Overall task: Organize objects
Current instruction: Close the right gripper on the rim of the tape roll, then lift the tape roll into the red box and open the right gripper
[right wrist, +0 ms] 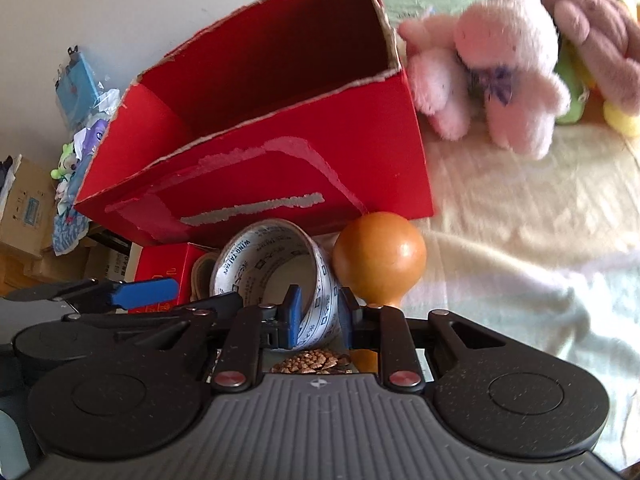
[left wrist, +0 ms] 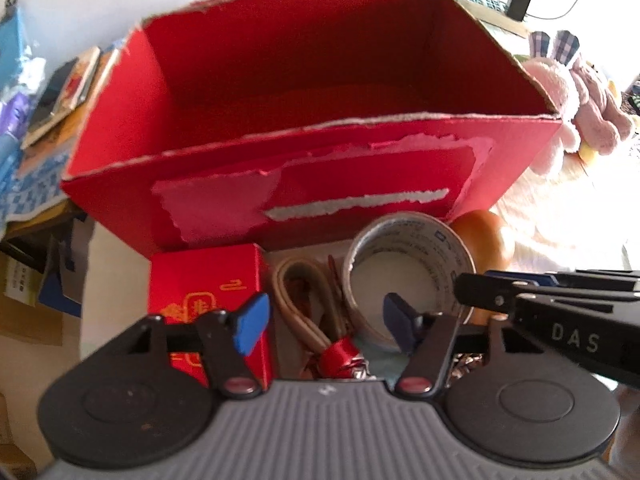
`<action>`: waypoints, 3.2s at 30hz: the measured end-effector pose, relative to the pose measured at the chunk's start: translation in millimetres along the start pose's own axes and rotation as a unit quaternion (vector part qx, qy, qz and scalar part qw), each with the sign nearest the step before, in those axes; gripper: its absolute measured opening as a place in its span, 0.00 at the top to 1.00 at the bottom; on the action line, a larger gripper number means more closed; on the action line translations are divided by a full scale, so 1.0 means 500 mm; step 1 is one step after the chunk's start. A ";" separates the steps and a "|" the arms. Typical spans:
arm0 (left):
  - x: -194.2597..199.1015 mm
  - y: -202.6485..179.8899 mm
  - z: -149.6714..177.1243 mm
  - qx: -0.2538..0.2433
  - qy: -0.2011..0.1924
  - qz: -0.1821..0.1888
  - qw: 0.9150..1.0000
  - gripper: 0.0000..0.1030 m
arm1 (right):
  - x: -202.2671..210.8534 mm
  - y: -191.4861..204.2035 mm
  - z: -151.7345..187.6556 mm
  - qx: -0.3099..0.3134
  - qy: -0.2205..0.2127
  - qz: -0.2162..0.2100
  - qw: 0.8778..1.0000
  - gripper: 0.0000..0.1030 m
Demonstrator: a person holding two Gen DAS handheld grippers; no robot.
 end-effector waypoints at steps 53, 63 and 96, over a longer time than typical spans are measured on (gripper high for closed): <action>0.054 0.003 -0.270 -0.047 -0.102 0.124 0.986 0.82 | 0.049 0.074 -0.313 0.118 -0.148 0.043 0.981 0.88; -0.078 0.048 -0.275 0.004 -0.008 0.102 0.995 0.78 | -0.064 0.084 -0.326 0.197 -0.087 0.096 0.972 0.88; 0.026 0.144 -0.205 0.018 -0.087 -0.012 0.996 0.59 | -0.069 0.067 -0.306 0.039 -0.048 0.022 0.998 0.76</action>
Point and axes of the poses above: each gripper's, at about its wrist camera, not at the fingertips, and x roughly against the way its jaws point, y to its left, z to its underside, the point moved 8 cm from there along -x, roughly the way its jaws point, and after that the axes turned 10 degrees about z, right-handed, at the moved point
